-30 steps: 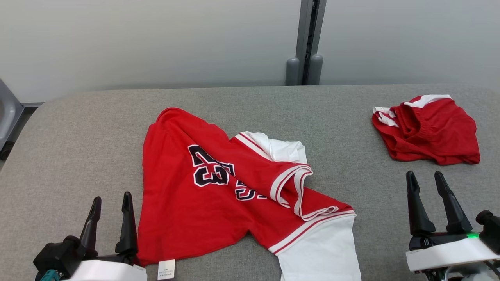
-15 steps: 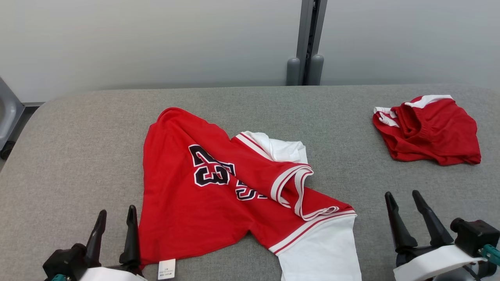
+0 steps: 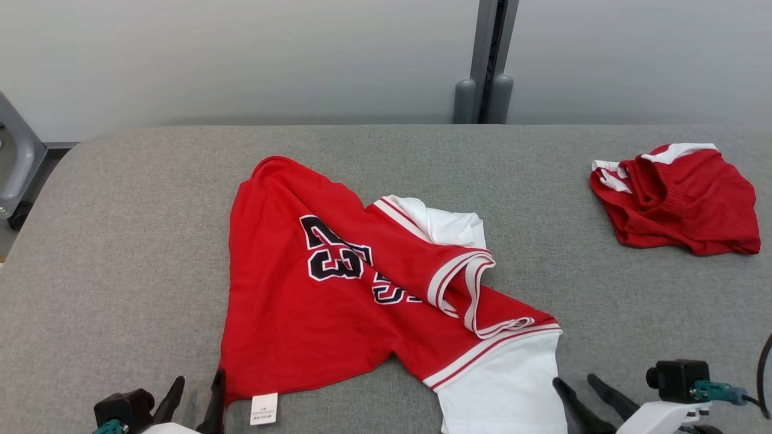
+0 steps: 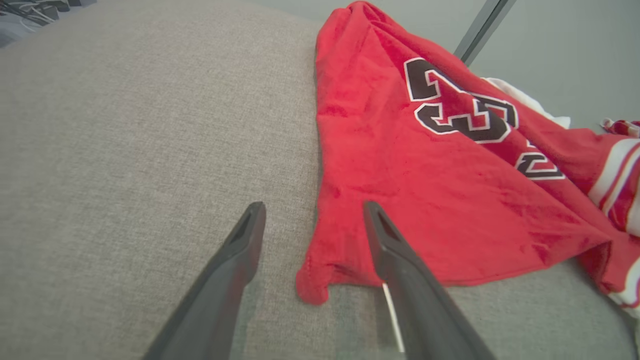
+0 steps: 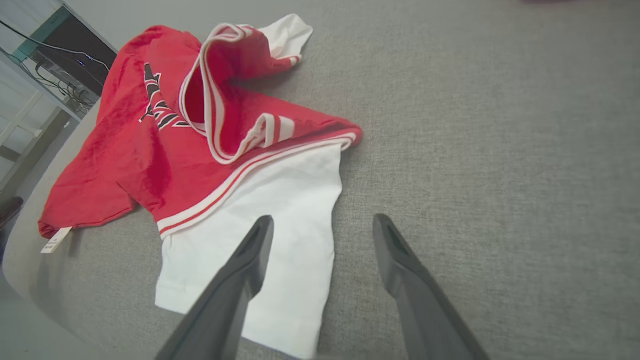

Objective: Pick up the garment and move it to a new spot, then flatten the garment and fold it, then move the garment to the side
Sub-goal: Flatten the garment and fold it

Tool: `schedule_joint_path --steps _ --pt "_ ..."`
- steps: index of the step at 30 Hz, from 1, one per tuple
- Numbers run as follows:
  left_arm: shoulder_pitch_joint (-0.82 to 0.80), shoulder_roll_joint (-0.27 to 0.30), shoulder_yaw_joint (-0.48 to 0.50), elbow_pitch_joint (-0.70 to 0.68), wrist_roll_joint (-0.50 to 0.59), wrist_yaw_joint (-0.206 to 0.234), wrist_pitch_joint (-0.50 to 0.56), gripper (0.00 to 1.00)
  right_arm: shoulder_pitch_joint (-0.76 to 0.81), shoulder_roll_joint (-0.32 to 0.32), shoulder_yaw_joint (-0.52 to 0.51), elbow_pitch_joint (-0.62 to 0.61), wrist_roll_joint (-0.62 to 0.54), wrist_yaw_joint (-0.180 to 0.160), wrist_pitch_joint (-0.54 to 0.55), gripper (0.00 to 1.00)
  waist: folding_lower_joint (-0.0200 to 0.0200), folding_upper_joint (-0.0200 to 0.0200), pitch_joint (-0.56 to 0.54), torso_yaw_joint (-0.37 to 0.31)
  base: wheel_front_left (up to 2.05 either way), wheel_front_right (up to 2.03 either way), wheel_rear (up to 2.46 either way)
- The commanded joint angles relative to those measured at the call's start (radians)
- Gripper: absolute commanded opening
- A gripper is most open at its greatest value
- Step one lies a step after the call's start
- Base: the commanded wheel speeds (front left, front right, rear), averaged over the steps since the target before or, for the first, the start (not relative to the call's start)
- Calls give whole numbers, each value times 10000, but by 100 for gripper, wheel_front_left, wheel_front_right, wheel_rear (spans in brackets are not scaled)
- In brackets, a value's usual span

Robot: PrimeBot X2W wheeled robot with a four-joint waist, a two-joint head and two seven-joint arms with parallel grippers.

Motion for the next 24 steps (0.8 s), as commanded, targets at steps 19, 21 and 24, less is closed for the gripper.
schedule_joint_path --steps 19,21,24 --pt "324 599 -472 -361 -289 -42 2101 100 459 -49 213 -535 1328 4 2775 100 0 0 399 207 0 0 0" --pt "212 577 -595 -406 -269 -118 2180 100 401 -50 290 -527 1368 4 2888 100 0 0 450 190 0 0 0" --pt "-55 529 -701 -404 -231 -116 2222 100 225 -11 423 -423 1296 2 3075 100 0 0 562 162 0 0 0"
